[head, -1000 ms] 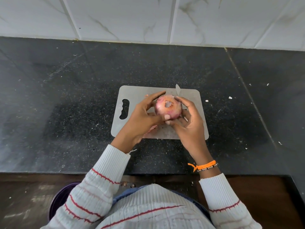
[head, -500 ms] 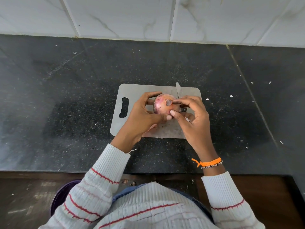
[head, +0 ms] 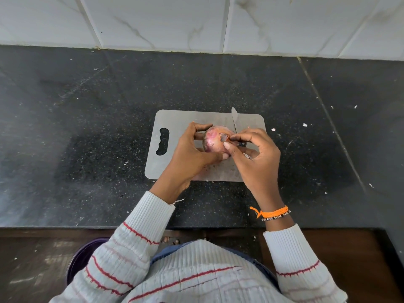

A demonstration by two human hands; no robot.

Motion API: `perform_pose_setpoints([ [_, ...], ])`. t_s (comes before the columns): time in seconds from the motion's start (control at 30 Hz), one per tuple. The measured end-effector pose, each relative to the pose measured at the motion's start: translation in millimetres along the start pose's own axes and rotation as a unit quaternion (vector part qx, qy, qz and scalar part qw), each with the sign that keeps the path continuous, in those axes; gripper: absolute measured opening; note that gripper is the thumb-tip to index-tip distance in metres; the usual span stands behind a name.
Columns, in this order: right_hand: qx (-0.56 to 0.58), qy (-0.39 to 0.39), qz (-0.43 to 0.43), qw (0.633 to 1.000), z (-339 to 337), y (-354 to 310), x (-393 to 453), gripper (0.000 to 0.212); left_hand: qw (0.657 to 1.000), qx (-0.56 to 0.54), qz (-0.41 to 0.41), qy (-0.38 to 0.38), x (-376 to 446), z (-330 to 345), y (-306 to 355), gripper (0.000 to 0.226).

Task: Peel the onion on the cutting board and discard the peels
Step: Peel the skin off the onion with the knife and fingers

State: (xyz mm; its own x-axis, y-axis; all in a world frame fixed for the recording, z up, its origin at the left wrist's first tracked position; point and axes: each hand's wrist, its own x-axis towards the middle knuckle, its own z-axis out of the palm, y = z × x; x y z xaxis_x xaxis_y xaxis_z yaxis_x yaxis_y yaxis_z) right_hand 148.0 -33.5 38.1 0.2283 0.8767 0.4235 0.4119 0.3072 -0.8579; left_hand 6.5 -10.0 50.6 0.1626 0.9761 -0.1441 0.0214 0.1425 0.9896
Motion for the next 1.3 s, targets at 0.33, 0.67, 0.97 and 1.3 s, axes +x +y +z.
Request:
perform_pose_setpoints([
  [0.33, 0.006, -0.006, -0.003, 1.0, 0.5, 0.5, -0.5, 0.006, 0.999, -0.036, -0.02, 0.001, -2.6, -1.8, 0.3, 0.067],
  [0.67, 0.017, 0.004, 0.021, 1.0, -0.9, -3.7, -1.5, 0.006, 0.996, -0.085, -0.029, -0.015, -4.3, -2.5, -0.2, 0.065],
  [0.97, -0.005, 0.037, 0.045, 0.998, -1.6, -3.6, -3.3, 0.004, 0.996, -0.085, -0.03, -0.029, -3.1, -5.5, -7.1, 0.064],
  [1.3, -0.047, 0.01, 0.029, 0.998, 4.4, 2.9, -4.9, 0.007, 0.998, -0.058, -0.02, -0.029, -4.4, -5.9, -4.9, 0.064],
])
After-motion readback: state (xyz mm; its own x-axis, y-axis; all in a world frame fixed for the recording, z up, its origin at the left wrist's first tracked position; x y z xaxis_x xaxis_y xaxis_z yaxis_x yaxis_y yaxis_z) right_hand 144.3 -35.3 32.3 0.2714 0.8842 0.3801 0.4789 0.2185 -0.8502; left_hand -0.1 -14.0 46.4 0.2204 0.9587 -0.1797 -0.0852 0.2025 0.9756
